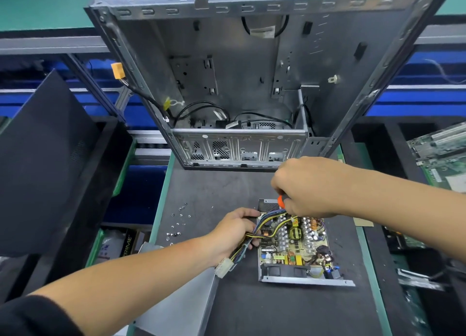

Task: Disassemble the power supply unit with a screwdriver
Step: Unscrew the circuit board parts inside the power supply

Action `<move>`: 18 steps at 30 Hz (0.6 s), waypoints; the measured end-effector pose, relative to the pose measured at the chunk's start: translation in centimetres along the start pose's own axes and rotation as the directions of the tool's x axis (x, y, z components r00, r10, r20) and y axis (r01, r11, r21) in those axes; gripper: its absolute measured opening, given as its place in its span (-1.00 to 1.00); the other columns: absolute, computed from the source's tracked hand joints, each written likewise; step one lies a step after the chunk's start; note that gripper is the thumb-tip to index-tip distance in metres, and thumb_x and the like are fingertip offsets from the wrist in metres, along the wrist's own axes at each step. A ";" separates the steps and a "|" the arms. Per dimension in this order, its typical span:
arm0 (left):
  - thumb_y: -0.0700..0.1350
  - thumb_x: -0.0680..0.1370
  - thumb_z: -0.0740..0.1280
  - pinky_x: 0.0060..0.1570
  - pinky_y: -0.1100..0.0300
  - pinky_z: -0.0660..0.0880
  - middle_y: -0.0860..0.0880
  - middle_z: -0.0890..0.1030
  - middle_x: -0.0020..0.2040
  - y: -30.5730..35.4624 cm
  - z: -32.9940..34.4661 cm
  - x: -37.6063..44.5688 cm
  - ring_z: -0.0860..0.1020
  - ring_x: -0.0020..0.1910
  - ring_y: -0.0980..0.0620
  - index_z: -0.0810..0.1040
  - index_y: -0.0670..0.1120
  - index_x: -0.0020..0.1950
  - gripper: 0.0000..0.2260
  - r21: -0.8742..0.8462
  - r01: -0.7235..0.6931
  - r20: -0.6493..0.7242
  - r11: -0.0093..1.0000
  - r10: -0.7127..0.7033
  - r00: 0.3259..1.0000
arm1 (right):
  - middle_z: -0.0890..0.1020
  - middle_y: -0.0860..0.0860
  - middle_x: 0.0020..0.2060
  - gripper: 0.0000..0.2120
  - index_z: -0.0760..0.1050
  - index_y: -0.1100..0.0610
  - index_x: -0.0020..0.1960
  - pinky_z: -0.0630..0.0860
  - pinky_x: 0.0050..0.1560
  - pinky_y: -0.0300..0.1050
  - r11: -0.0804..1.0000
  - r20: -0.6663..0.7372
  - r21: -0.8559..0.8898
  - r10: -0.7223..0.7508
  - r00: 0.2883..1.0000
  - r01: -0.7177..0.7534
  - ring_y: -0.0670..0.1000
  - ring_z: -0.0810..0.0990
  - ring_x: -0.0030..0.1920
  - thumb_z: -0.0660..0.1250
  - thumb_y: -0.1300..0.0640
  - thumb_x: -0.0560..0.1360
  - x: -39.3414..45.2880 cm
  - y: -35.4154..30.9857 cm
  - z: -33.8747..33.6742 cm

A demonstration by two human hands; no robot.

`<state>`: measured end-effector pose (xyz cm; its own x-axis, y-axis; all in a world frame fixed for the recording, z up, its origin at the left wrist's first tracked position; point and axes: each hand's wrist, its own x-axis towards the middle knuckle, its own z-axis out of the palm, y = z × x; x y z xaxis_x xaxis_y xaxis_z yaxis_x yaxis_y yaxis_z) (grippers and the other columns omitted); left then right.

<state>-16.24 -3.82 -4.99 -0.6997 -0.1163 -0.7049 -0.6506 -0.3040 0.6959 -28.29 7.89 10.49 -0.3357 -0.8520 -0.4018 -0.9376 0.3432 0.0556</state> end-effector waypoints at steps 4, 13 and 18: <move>-0.45 0.49 0.10 -0.57 0.24 0.37 -0.07 0.60 -0.39 0.0 0.1 -0.2 0.49 -0.52 0.00 0.41 -0.16 0.17 -0.66 -0.063 0.035 0.034 0.997 -0.033 0.999 | 0.57 0.07 -0.19 -0.82 0.36 0.10 -0.28 0.29 -0.43 -0.18 1.000 0.007 0.015 0.004 1.000 -0.004 0.08 0.47 -0.33 0.27 0.14 0.48 0.0 0.1 -0.1; -0.48 0.45 0.02 -0.58 0.27 0.34 -0.08 0.57 -0.39 0.3 -0.3 -0.3 0.46 -0.54 -0.02 0.38 -0.18 0.16 -0.61 -0.120 0.106 0.097 0.987 -0.094 0.991 | 0.61 0.11 -0.15 -0.87 0.57 0.18 -0.10 0.46 -0.32 -0.10 0.997 -0.014 0.066 0.043 0.999 -0.042 0.13 0.57 -0.26 0.28 0.15 0.49 -0.4 0.2 -0.2; -0.48 0.47 0.04 -0.59 0.25 0.37 -0.09 0.58 -0.40 0.3 0.0 0.0 0.48 -0.55 -0.03 0.39 -0.21 0.09 -0.69 -0.098 0.068 0.056 0.993 -0.063 0.996 | 0.63 0.13 -0.11 -0.86 0.57 0.19 -0.09 0.43 -0.33 -0.09 0.996 -0.009 0.073 0.046 0.999 -0.045 0.10 0.52 -0.28 0.27 0.15 0.49 -0.4 0.3 -0.2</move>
<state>-16.42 -3.94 -4.74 -0.6731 -0.0435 -0.7383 -0.6647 -0.4020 0.6297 -28.45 8.20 10.82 -0.3791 -0.8390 -0.3903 -0.9124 0.4093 0.0064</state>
